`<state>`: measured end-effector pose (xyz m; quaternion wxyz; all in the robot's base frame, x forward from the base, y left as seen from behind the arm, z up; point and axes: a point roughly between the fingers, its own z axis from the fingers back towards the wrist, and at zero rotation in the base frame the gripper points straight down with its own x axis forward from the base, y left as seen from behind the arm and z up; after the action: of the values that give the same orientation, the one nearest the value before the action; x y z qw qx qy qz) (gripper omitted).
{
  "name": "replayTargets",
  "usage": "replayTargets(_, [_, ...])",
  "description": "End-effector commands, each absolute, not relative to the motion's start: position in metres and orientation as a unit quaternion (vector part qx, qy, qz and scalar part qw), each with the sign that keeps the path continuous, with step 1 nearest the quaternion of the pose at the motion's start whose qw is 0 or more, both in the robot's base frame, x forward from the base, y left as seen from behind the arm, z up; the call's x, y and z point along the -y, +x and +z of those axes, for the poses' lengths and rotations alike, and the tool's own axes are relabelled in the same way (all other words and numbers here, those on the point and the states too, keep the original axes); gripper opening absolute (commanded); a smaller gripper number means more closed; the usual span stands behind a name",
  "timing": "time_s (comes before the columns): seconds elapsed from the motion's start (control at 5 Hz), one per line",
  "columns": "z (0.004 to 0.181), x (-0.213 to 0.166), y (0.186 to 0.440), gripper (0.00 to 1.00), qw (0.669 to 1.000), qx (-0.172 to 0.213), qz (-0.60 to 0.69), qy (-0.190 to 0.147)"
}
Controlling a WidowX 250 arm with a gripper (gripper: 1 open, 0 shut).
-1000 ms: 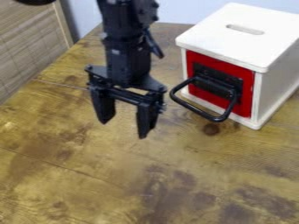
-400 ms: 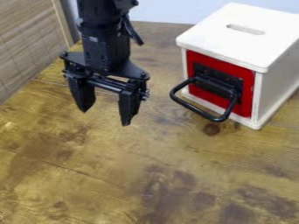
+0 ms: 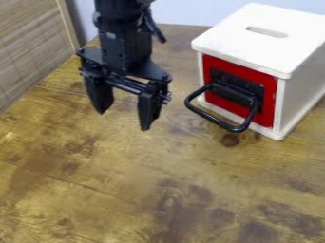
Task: Close the drawer
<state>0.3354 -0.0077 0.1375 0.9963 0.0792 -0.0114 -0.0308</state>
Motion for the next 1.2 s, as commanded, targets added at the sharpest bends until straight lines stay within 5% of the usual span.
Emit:
replayTargets(0.0, [0.136,0.01,0.344,1.0,0.995,0.038,-0.02,0.087])
replayTargets(0.2, [0.122,0.003,0.341,1.0,0.995,0.036,0.007,0.088])
replayTargets(1.0, [0.15,0.0,0.337,1.0,0.995,0.049,0.01,0.091])
